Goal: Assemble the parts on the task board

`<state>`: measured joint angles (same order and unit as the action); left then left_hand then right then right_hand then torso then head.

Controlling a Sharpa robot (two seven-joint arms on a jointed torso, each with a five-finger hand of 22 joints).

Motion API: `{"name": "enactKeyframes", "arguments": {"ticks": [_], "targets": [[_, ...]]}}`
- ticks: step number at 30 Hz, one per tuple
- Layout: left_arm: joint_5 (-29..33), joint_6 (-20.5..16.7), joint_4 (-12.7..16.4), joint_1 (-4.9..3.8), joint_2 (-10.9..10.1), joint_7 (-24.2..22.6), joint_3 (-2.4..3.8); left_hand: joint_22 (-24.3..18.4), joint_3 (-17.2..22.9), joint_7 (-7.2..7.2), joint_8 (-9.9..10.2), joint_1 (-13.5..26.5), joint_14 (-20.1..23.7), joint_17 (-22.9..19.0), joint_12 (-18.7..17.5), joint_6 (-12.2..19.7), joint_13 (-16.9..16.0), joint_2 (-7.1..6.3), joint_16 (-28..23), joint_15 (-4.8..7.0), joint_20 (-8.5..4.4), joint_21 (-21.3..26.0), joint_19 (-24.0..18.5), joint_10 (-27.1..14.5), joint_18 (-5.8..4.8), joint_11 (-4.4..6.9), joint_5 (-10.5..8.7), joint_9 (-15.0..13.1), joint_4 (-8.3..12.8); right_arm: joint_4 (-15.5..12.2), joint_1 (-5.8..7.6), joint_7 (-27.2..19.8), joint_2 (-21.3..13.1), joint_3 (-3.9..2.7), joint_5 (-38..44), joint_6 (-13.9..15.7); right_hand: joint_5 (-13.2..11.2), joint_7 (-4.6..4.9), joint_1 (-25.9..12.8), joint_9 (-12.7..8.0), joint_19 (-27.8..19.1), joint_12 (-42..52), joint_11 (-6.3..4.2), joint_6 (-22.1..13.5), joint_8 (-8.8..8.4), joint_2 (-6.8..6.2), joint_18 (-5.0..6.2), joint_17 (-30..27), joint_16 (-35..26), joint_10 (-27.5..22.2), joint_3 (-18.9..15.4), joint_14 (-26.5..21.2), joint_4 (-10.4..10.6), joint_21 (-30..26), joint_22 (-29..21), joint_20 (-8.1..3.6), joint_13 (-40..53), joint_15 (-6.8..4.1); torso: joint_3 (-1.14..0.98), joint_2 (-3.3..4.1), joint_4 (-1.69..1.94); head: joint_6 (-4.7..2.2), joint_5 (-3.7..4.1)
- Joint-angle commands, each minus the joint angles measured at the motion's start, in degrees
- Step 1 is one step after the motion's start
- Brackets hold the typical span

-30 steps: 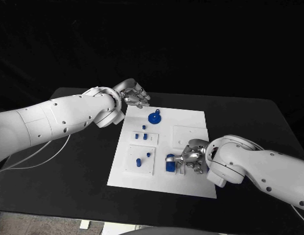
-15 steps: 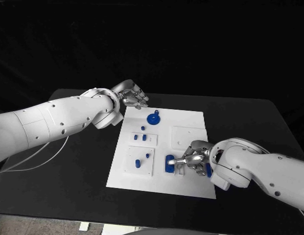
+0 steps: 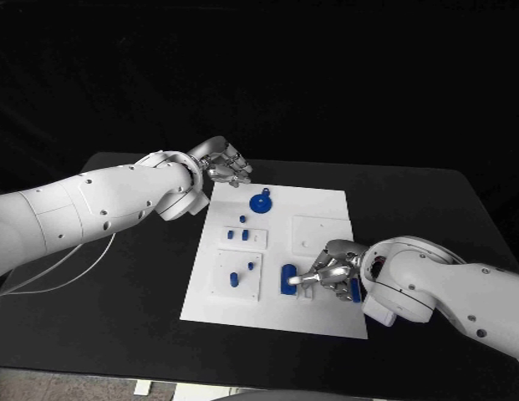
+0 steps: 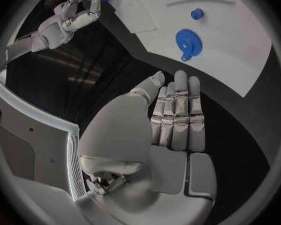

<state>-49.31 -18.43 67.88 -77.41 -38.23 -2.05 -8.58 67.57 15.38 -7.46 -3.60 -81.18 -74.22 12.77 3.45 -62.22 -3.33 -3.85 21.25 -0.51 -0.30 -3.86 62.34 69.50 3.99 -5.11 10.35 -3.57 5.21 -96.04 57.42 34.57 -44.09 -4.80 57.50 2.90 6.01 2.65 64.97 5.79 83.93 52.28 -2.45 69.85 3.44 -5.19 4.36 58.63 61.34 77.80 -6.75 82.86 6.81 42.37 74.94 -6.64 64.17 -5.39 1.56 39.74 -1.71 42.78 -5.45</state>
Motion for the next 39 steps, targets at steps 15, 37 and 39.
{"name": "enactKeyframes", "arguments": {"ticks": [15, 37, 39], "targets": [[0.0, 0.7, 0.2, -0.04, 0.1, 0.0, 0.02, 0.0, 0.0, -0.1, 0.0, -0.1, 0.1, 0.1, 0.0, 0.4, 0.0, -0.33, 0.3, -0.4, 0.08, 0.0, 0.3, -0.6, -0.54, 0.05, -0.04, -0.1, -0.5, 0.2, -0.08, 1.6, 0.9, -0.01, 3.1, -0.8, 4.4, -0.17, 0.6, -0.5, 3.2, 0.1, -0.09, 0.7, 0.22, 2.12, -0.63, 0.4, 0.2, -0.1, 4.3, 0.2, -3.9, 0.5, 1.7, -0.29, -0.1, -0.27, 0.1, -0.01, 0.04, 0.24, -0.06], [0.0, 0.8, 0.2, -0.04, 0.1, 0.0, 0.01, 0.0, 0.4, -0.08, 0.0, 0.0, 0.1, 0.1, 0.0, 0.4, 0.0, -0.12, 0.3, -0.43, 0.11, 0.0, 0.3, -0.6, -0.5, 0.05, 0.25, -0.1, -0.8, 0.9, -0.29, 3.1, 1.1, 0.01, 3.1, 0.6, 5.5, -0.33, -2.8, -0.9, 3.2, 0.0, -0.2, 0.9, 0.23, 1.71, -0.73, 0.4, 0.3, 0.0, 9.9, 0.2, -4.4, 1.2, 1.7, -0.31, -0.3, -0.26, 0.06, 0.0, -0.01, 0.33, 0.14], [0.0, 0.8, 0.2, -0.04, 0.1, 0.0, 0.01, 0.0, 0.4, -0.08, 0.0, 0.0, 0.1, 0.1, 0.0, 0.4, 0.0, -0.12, 0.3, -0.43, 0.11, 0.0, 0.3, -0.6, -0.5, 0.05, 0.25, -0.1, -0.8, 0.8, -0.35, 2.6, 0.9, 0.01, 2.8, 1.3, 5.9, -0.22, -2.5, -0.6, 3.2, 0.0, -0.16, 0.9, 0.3, 2.64, -0.68, 0.4, 0.3, -0.1, 5.9, 0.2, -3.4, 1.2, 1.7, -0.3, -0.3, -0.35, 0.06, 0.01, 0.01, 0.32, 0.21]]}}
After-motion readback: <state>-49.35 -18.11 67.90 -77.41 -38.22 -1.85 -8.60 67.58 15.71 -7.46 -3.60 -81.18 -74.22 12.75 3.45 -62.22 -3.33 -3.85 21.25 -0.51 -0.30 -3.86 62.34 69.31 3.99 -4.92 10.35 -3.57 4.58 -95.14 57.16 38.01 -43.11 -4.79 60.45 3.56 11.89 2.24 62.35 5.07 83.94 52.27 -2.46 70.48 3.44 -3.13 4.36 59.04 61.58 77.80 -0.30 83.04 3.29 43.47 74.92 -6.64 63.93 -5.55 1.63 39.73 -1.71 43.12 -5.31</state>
